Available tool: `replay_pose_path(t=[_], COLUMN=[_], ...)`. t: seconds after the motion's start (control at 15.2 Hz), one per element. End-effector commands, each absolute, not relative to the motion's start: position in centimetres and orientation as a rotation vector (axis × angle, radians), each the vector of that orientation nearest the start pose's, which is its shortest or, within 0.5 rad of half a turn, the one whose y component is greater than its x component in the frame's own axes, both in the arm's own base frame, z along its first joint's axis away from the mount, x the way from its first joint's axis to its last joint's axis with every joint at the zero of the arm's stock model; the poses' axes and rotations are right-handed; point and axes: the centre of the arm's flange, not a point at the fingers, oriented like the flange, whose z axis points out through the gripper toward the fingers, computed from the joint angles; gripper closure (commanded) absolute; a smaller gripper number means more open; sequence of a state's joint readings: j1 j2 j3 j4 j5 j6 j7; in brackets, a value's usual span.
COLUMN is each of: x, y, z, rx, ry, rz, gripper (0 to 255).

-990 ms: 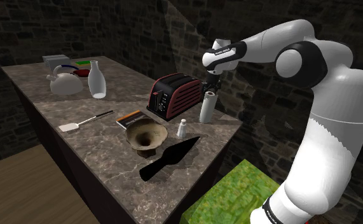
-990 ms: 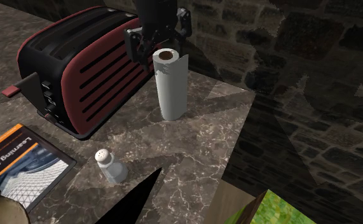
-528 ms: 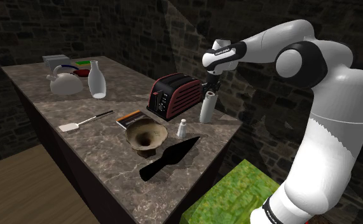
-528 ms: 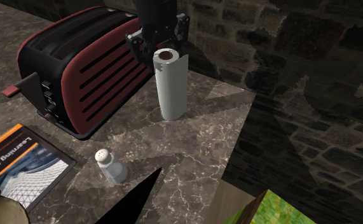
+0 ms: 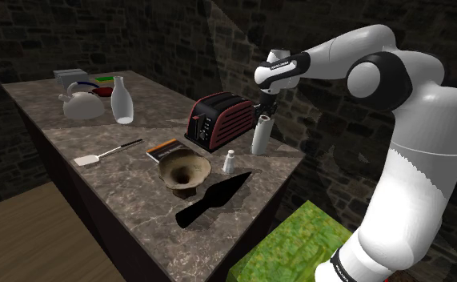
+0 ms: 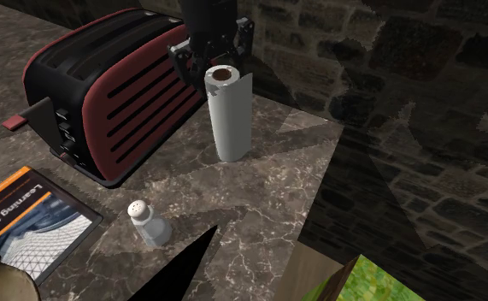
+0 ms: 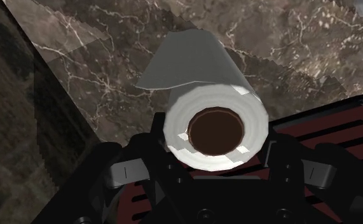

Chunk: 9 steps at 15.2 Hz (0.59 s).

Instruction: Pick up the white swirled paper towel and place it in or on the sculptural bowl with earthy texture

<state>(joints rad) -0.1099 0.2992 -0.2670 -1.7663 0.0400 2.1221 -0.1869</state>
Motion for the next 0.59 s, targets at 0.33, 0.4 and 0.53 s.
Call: replay_pose_path(t=[0.33, 0.4, 0.53], x=[60.2, 60.2, 60.2], y=[-22.4, -22.4, -22.4], z=[43.1, 43.6, 44.7], rx=[-3.186, -3.186, -3.186], ry=[0.315, 0.315, 0.315], rz=[-0.081, -0.081, -0.081], gripper=[255, 255, 255])
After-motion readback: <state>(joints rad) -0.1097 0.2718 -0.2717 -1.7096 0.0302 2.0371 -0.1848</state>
